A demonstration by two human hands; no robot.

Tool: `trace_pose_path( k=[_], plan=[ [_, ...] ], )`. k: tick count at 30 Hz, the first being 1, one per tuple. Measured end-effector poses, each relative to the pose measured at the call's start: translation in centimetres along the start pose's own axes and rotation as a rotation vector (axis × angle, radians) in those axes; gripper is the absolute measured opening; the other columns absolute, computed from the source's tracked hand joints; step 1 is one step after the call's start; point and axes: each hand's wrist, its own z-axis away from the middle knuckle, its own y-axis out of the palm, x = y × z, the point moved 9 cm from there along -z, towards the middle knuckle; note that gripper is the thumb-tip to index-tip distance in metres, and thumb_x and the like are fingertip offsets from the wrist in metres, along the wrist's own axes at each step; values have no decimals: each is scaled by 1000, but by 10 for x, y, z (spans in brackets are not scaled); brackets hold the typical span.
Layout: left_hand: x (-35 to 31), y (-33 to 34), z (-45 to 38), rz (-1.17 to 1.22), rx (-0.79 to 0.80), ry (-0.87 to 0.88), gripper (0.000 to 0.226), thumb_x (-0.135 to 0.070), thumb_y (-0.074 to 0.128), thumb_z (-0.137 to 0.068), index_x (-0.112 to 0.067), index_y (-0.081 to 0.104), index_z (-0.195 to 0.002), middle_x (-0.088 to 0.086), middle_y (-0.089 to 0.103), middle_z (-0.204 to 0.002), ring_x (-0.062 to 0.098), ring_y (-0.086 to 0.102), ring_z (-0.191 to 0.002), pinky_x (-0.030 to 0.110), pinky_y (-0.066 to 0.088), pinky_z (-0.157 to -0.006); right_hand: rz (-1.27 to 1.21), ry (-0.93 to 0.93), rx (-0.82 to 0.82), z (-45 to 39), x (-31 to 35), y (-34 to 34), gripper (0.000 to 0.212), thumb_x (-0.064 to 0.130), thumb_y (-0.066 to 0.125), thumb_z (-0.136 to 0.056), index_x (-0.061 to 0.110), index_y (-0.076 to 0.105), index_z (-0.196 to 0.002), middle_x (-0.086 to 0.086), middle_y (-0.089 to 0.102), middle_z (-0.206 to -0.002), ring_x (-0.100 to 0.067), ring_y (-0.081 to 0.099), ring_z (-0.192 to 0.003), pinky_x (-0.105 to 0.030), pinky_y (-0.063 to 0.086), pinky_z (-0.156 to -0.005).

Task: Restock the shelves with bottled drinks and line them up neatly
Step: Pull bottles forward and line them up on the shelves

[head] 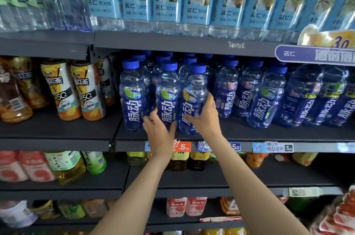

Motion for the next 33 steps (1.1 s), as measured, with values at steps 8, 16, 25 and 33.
trace_pose_path(
  k=[8, 16, 25, 33],
  plan=[
    [10, -1, -7, -15, 7, -46, 72, -24, 72, -77, -5, 33, -134, 13, 43, -134, 29, 36, -121, 40, 37, -98, -118, 100, 201, -14, -19, 4, 68, 18, 81, -70, 11, 43, -125, -4, 59, -123, -22, 58, -112, -33, 47, -95],
    [5, -8, -7, -95, -17, -24, 73, -29, 73, -77, -3, 33, -132, 15, 43, -132, 29, 38, -120, 38, 38, -97, -195, 131, 339, -20, -21, 16, 68, 18, 79, -71, 15, 42, -129, -1, 60, -123, -19, 57, -112, -46, 45, -101],
    [25, -77, -11, 10, -351, -28, 47, -25, 70, -80, 0, 48, -113, 20, 46, -114, 34, 46, -104, 41, 37, -83, -54, 153, 52, 8, -12, 24, 104, 29, 78, -73, 11, 8, -147, -13, 27, -145, -30, 34, -132, -42, 35, -105],
    [33, -65, -16, 7, -229, -49, 54, -18, 71, -79, -5, 41, -123, 19, 39, -126, 32, 39, -110, 33, 36, -82, -6, 125, -31, 11, -9, 24, 91, 20, 75, -77, 10, 14, -145, -11, 40, -139, -28, 42, -126, -39, 38, -101]
  ],
)
